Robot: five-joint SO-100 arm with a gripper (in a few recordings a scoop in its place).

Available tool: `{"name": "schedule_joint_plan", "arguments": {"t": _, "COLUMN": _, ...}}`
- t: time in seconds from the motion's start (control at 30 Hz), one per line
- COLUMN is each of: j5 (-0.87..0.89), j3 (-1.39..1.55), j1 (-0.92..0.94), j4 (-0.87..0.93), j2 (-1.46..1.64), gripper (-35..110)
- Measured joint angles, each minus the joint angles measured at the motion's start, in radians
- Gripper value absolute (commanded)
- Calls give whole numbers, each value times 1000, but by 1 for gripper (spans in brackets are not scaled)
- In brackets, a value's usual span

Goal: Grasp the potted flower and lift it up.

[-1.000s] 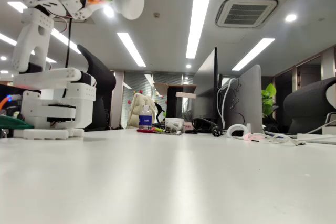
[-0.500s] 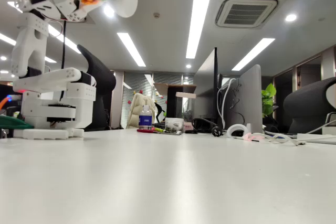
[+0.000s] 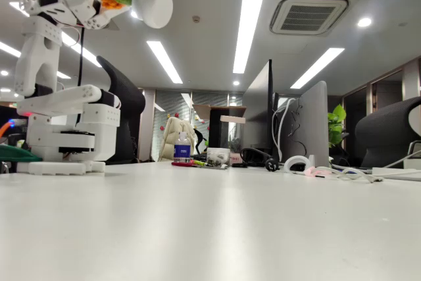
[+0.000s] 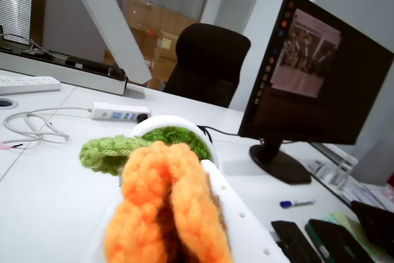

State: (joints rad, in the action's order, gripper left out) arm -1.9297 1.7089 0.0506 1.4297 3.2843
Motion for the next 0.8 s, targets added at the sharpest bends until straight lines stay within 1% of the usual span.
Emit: {"name": "schedule_joint_plan", "arguments": {"t": 0.8, "j5": 3, "j3": -9, "j1": 3, "j4": 37, "j2": 0, "gripper": 0}}
